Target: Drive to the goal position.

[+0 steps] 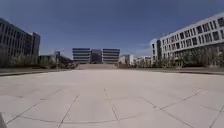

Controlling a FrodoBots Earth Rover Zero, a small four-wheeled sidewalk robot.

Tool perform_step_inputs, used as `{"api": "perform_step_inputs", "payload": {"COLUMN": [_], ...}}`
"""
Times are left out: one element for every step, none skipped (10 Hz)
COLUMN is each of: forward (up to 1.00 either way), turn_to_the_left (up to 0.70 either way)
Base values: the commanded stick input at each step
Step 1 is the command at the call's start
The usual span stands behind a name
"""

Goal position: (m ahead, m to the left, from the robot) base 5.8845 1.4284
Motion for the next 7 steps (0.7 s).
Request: {"api": "perform_step_inputs", "payload": {"forward": [0.09,0.09,0.09,0.09,0.09,0.09,0.09], "turn_to_the_left": [-0.05,-0.05,-0.05,-0.05,-0.05,-0.05,-0.05]}}
